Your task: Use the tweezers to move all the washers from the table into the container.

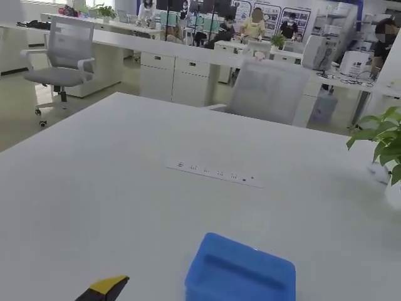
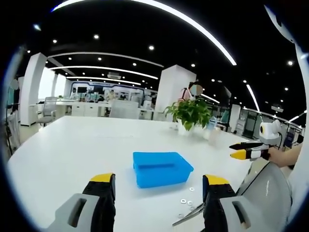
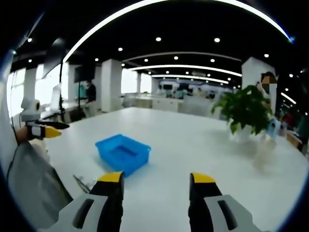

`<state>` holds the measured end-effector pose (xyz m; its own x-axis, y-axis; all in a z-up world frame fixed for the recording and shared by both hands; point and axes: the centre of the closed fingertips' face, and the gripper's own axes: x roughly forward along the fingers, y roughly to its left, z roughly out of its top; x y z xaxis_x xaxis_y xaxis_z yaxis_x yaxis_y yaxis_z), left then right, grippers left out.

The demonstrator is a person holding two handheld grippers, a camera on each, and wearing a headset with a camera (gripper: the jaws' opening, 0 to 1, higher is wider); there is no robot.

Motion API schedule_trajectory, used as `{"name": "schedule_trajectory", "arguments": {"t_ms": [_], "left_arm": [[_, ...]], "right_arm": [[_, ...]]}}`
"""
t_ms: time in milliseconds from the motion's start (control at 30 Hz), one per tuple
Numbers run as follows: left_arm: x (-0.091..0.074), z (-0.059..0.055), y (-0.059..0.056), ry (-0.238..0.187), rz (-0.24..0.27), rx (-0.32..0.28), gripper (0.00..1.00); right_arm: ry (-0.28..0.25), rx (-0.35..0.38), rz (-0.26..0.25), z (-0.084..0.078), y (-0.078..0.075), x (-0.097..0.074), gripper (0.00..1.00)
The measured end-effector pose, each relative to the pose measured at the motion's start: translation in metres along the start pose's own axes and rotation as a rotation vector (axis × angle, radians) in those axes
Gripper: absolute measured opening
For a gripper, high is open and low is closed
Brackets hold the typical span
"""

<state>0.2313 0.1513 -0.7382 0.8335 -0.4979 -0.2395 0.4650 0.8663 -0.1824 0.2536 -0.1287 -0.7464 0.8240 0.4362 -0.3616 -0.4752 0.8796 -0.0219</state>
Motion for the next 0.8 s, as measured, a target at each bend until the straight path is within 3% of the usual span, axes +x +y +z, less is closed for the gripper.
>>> {"name": "schedule_trajectory", "arguments": {"t_ms": [67,133,267,333,367,433,467,500,567,600,700,800], "left_arm": [[0.002,-0.009,-0.009,0.055,-0.058,-0.021,0.75],[0.002,-0.013,-0.014,0.091,-0.089,-0.011,0.72],[0.001,-0.024,-0.022,0.175,-0.149,-0.035,0.62],[0.000,-0.033,-0.024,0.239,-0.180,-0.026,0.54],[-0.001,-0.039,-0.028,0.280,-0.223,0.013,0.48],[-0.002,-0.052,-0.027,0.360,-0.252,0.057,0.35],[-0.003,-0.062,-0.030,0.416,-0.292,0.045,0.26],[-0.002,-0.067,-0.033,0.438,-0.324,0.037,0.23],[-0.002,-0.078,-0.036,0.498,-0.378,0.034,0.20],[-0.003,-0.085,-0.037,0.543,-0.406,0.056,0.19],[0.001,-0.095,-0.035,0.591,-0.442,0.169,0.12],[0.007,-0.098,-0.040,0.607,-0.476,0.149,0.09]], "right_arm": [[0.065,0.075,0.019,-0.011,0.002,0.002,0.61],[0.100,0.027,-0.005,-0.016,-0.003,0.003,0.66],[0.158,0.024,0.070,-0.021,0.011,0.004,0.60],[0.204,-0.027,0.096,-0.024,0.019,0.004,0.55],[0.210,-0.042,0.110,-0.024,0.024,0.005,0.49],[0.209,-0.071,0.150,-0.025,0.032,0.006,0.36],[0.224,-0.069,0.198,-0.028,0.044,0.008,0.27],[0.241,-0.068,0.218,-0.031,0.049,0.010,0.23],[0.266,-0.070,0.233,-0.037,0.058,0.018,0.22],[0.291,-0.067,0.274,-0.041,0.070,0.021,0.22],[0.341,-0.123,0.375,-0.050,0.092,0.026,0.21],[0.379,-0.196,0.442,-0.058,0.109,0.030,0.17]]}}
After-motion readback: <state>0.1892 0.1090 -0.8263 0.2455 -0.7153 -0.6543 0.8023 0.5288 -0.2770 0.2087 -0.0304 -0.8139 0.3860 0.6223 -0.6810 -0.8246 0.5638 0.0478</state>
